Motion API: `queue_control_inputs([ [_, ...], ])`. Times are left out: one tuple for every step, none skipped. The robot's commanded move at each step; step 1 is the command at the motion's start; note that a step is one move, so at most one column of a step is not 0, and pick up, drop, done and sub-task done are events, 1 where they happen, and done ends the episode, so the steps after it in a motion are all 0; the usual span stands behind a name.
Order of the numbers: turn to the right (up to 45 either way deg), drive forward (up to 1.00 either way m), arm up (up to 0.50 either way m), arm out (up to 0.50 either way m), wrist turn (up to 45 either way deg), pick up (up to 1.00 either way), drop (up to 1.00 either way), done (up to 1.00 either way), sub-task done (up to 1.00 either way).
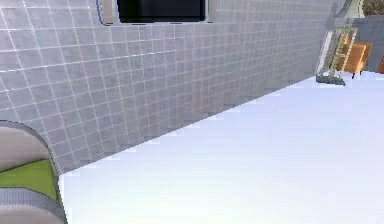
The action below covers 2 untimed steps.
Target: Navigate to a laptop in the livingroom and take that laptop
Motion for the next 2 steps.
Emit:
queue_control_inputs([
  [0.0, 0.90, 0.00, 0.00, 0.0, 0.00, 0.00, 0.00, 0.00],
  [-39.0, 0.00, 0.00, 0.00, 0.0, 0.00, 0.00, 0.00, 0.00],
])
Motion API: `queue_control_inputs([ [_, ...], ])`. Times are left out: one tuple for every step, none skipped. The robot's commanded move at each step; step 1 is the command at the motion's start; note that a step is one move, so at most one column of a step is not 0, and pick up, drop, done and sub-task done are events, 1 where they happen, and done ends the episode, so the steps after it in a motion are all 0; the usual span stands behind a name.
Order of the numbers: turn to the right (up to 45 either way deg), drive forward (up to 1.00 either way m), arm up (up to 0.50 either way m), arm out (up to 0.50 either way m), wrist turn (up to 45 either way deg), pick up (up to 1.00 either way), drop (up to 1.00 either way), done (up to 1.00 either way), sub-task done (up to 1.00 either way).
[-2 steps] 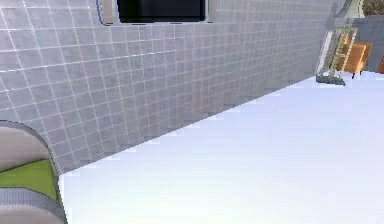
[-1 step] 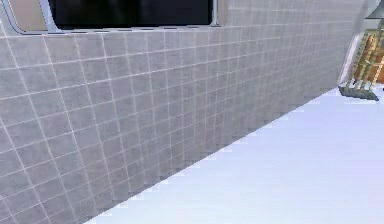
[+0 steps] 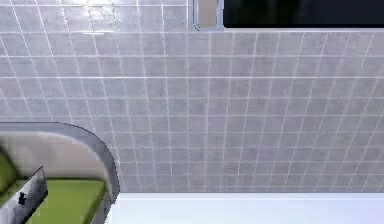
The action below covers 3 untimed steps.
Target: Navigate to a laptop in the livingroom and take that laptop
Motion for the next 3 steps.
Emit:
queue_control_inputs([
  [0.0, 0.65, 0.00, 0.00, 0.0, 0.00, 0.00, 0.00, 0.00],
  [-45.0, 0.00, 0.00, 0.00, 0.0, 0.00, 0.00, 0.00, 0.00],
  [-45.0, 0.00, 0.00, 0.00, 0.0, 0.00, 0.00, 0.00, 0.00],
])
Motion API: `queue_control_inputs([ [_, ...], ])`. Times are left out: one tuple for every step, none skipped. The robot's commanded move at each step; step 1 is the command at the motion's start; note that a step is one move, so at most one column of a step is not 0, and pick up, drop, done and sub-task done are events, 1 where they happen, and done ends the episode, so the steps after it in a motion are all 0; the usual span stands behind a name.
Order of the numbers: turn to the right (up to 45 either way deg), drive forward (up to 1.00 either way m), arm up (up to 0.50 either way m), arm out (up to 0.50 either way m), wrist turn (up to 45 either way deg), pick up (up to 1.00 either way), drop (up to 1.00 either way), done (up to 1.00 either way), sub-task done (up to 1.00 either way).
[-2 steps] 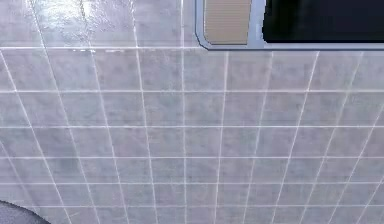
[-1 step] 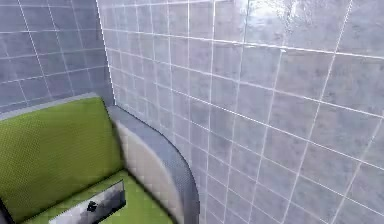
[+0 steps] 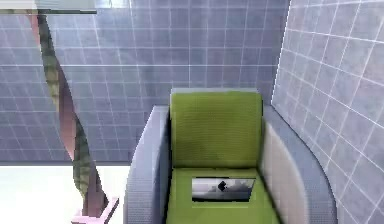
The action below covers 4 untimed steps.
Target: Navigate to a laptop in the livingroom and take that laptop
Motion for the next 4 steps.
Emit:
queue_control_inputs([
  [-45.0, 0.00, 0.00, 0.00, 0.0, 0.00, 0.00, 0.00, 0.00],
  [-30.0, 0.00, 0.00, 0.00, 0.0, 0.00, 0.00, 0.00, 0.00],
  [45.0, 0.00, 0.00, 0.00, 0.0, 0.00, 0.00, 0.00, 0.00],
  [45.0, 0.00, 0.00, 0.00, 0.0, 0.00, 0.00, 0.00, 0.00],
])
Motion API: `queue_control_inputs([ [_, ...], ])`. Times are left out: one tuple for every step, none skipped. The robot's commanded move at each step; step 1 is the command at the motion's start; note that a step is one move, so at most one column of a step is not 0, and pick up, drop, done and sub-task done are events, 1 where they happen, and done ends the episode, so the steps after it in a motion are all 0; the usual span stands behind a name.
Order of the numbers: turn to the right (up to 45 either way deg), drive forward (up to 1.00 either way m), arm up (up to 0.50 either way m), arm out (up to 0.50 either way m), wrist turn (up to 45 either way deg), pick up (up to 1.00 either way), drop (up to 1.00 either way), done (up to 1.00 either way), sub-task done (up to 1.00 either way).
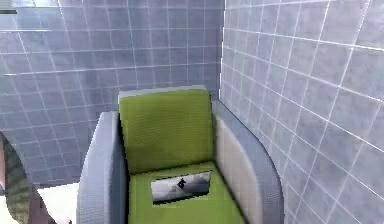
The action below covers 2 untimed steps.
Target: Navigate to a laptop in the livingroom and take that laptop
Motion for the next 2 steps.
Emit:
queue_control_inputs([
  [30.0, 0.00, 0.00, 0.00, 0.0, 0.00, 0.00, 0.00, 0.00],
  [0.0, 0.45, 0.00, 0.00, 0.0, 0.00, 0.00, 0.00, 0.00],
])
